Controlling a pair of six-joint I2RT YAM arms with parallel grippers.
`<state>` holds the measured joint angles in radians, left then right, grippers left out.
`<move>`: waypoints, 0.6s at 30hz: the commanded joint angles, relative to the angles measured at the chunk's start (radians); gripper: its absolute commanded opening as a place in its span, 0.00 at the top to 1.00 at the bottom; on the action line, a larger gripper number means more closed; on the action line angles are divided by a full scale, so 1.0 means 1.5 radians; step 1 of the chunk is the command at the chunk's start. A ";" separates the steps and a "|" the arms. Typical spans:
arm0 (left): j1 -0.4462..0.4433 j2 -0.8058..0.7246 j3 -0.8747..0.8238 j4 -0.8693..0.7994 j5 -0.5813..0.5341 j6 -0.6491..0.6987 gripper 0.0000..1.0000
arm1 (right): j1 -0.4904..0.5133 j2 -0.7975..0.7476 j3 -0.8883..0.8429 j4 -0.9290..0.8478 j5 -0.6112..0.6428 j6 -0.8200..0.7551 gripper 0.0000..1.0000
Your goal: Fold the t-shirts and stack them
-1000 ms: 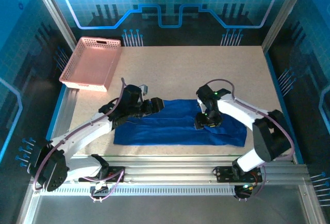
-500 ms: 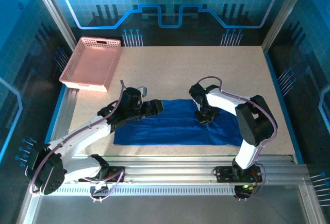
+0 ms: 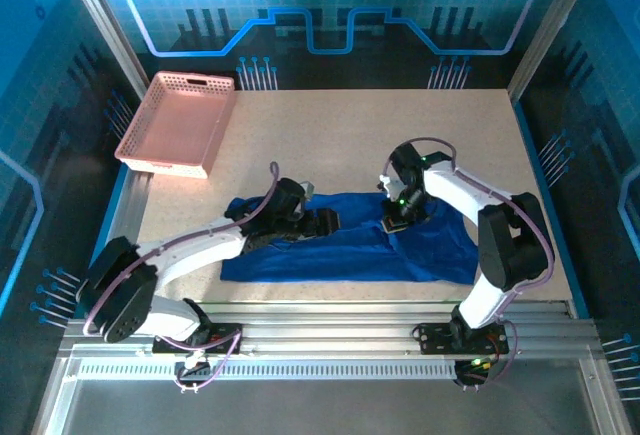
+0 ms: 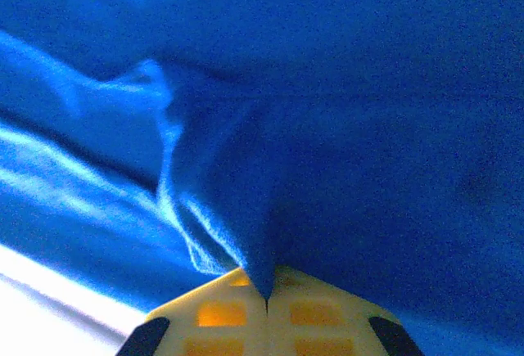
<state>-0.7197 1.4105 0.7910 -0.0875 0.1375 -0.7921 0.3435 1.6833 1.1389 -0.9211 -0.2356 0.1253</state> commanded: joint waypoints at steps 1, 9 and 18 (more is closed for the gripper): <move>-0.024 0.042 0.036 0.061 0.031 -0.023 0.24 | -0.013 0.017 -0.008 -0.032 -0.169 -0.035 0.95; -0.053 0.104 0.068 0.083 0.041 -0.029 0.24 | -0.015 0.092 -0.005 -0.066 -0.217 -0.026 0.85; -0.062 0.145 0.084 0.091 0.050 -0.034 0.25 | -0.084 -0.010 -0.019 -0.049 -0.123 0.117 0.56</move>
<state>-0.8005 1.6016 0.8761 0.0357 0.1822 -0.8391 0.2684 1.7615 1.1275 -0.9756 -0.4805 0.1875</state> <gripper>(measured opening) 0.755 0.444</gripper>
